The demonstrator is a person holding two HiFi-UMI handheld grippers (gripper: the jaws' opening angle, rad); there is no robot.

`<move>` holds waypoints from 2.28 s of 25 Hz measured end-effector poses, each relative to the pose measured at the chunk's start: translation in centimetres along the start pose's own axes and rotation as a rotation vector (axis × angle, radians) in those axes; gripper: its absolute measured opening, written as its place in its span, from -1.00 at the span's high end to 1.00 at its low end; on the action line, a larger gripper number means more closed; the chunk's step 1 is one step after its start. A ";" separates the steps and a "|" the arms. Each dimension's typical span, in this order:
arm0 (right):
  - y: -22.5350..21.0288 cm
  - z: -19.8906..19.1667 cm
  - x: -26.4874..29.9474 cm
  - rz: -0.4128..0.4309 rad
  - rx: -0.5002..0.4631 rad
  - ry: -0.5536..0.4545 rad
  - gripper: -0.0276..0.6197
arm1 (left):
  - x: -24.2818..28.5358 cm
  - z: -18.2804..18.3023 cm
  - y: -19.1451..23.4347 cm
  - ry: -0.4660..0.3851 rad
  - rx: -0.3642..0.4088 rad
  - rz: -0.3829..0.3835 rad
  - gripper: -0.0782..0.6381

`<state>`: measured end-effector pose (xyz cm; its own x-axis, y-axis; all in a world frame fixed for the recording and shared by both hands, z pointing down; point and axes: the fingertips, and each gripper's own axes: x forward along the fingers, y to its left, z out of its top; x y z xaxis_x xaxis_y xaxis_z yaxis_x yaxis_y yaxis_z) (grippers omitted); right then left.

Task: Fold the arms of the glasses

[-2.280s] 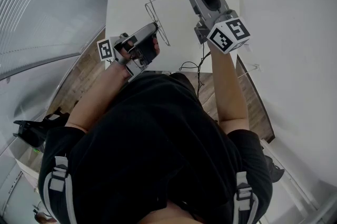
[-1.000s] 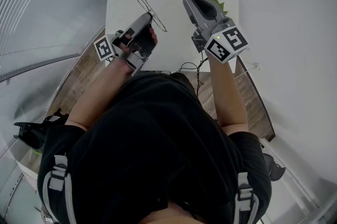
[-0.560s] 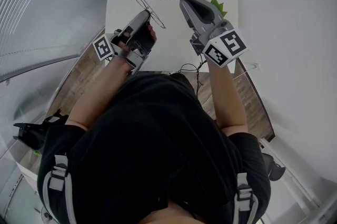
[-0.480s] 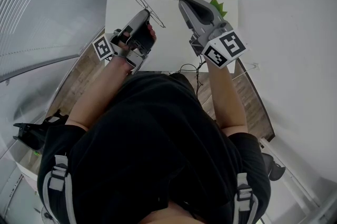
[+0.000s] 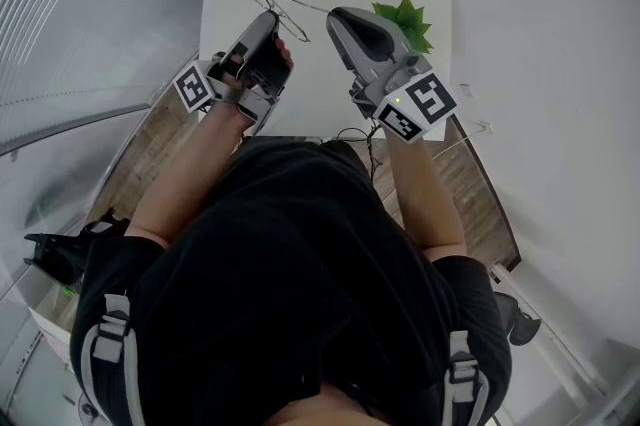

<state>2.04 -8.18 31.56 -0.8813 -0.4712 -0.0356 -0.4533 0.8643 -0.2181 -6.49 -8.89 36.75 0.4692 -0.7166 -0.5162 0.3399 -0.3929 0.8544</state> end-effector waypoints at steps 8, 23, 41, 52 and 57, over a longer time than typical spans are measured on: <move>1.3 -0.7 -0.1 0.014 -0.010 0.007 0.86 | 0.0 0.1 -0.1 -0.013 0.010 -0.016 0.74; -0.7 -1.1 0.3 -0.028 -0.057 0.051 0.70 | 0.1 0.0 -0.1 0.004 -0.004 -0.015 0.75; 3.0 -1.4 0.5 0.092 -0.019 0.061 0.84 | 0.1 0.3 -0.5 -0.032 0.021 -0.005 0.75; 2.1 -1.4 0.0 0.075 -0.028 0.057 0.76 | 0.1 0.1 -0.4 -0.021 0.018 -0.025 0.74; 0.5 -0.1 -1.3 0.015 -0.043 0.015 0.76 | -0.1 0.2 -0.2 -0.021 0.021 -0.025 0.74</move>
<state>2.96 -7.07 31.58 -0.8898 -0.4558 -0.0237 -0.4450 0.8780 -0.1760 -6.76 -8.88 36.66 0.4436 -0.7184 -0.5359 0.3335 -0.4227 0.8427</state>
